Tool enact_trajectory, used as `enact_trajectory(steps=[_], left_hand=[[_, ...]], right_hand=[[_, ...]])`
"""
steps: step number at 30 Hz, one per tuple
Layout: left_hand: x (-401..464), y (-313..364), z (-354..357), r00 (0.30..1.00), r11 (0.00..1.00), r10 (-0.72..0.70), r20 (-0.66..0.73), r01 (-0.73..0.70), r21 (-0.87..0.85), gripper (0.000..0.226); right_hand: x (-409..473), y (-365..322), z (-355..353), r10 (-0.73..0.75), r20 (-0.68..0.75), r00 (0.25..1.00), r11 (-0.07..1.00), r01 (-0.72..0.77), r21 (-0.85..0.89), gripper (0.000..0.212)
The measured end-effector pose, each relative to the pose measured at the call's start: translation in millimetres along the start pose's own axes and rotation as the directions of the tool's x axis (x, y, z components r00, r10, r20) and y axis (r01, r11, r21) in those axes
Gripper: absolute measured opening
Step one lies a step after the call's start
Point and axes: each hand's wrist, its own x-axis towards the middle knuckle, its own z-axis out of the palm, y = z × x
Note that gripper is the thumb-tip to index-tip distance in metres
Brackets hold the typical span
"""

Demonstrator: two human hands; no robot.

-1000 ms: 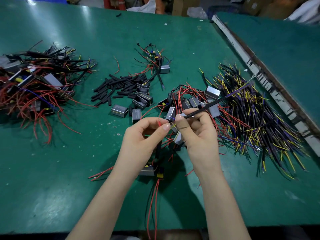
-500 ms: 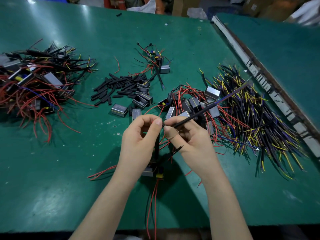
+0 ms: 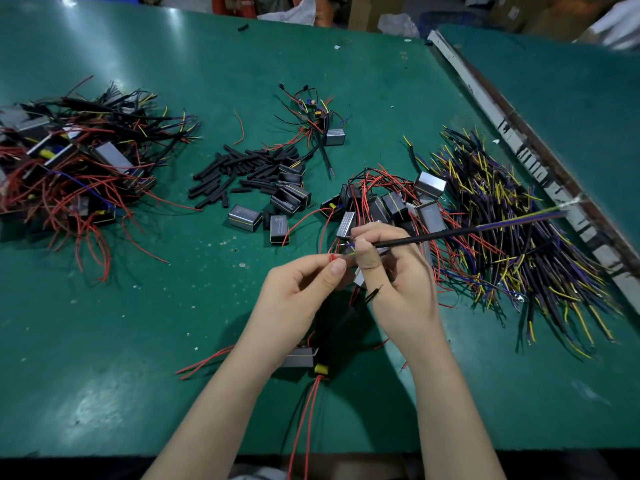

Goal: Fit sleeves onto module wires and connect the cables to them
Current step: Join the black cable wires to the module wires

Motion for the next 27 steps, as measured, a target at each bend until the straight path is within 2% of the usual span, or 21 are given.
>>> enact_trajectory(steps=[2,5,7,9,12,16,23,27], left_hand=[[-0.8,0.7,-0.3,1.000,0.999,0.005,0.006,-0.005,0.035,0.015],[0.0,0.8,-2.9,0.999,0.988,0.029,-0.044,-0.022,0.151,0.013],[1.5,0.3,-3.9,0.996,0.978,0.032,-0.082,-0.014,0.209,0.015],[3.4,-0.1,-3.3,0.992,0.978,0.014,-0.126,0.013,0.208,0.019],[5.4,-2.5,-3.2,0.987,0.987,-0.011,-0.163,0.037,0.158,0.020],[5.6,-5.8,-4.6,0.985,0.986,0.015,-0.169,0.013,0.166,0.011],[5.1,-4.3,-5.1,0.986,0.973,0.084,-0.141,-0.050,0.225,0.016],[5.6,-2.6,-7.7,0.988,0.964,0.121,-0.096,-0.094,0.249,0.004]], right_hand=[[-1.3,0.4,-0.2,0.064,0.030,0.997,0.997,-0.065,0.033,0.009],[-4.9,4.5,-1.2,-0.008,0.038,0.999,0.991,0.013,-0.133,0.008],[-6.6,5.9,-1.5,-0.007,0.028,1.000,0.990,0.011,-0.143,0.008],[-7.1,5.0,-2.3,0.023,0.027,0.999,0.996,-0.020,-0.089,0.009],[-7.7,3.9,-4.1,-0.032,0.048,0.998,0.991,0.039,-0.132,0.007],[-7.8,5.9,-4.8,-0.040,0.060,0.997,0.987,0.049,-0.152,0.007],[-9.3,9.8,-4.5,0.014,0.100,0.995,0.990,0.000,-0.144,0.016],[-9.9,8.9,-6.2,0.022,0.119,0.993,0.985,-0.002,-0.170,0.022]])
